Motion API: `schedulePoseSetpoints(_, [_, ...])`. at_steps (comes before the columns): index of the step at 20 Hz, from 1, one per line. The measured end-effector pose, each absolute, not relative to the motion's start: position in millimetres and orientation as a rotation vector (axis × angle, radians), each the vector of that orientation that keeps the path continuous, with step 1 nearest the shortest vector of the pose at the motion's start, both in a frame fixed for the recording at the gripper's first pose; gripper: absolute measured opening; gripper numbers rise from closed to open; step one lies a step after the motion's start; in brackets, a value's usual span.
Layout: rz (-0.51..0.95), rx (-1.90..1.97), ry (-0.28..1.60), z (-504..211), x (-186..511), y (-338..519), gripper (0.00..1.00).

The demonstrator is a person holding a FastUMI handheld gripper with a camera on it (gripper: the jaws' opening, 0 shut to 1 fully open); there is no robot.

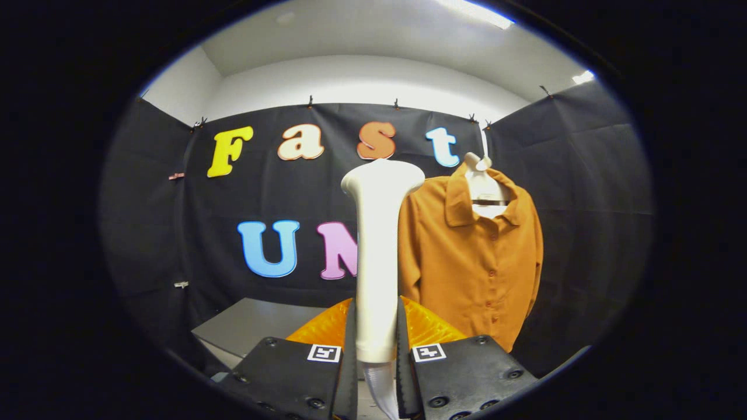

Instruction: Iron the clothes twice with a garment steamer, once on the left side and once on the right side.

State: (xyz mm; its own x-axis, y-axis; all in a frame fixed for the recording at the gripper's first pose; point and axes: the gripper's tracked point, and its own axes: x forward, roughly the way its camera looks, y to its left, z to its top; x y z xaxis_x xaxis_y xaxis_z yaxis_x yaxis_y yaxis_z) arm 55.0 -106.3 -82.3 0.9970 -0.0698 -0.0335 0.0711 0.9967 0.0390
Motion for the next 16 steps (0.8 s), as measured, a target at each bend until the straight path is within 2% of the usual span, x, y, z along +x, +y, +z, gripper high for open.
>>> schedulePoseSetpoints(7, [-0.142, 0.042, 0.044, -125.7, 81.9, -192.4, 0.30])
schedulePoseSetpoints(16, [-0.097, 0.080, 0.080, -179.3, 125.7, -206.2, 0.30])
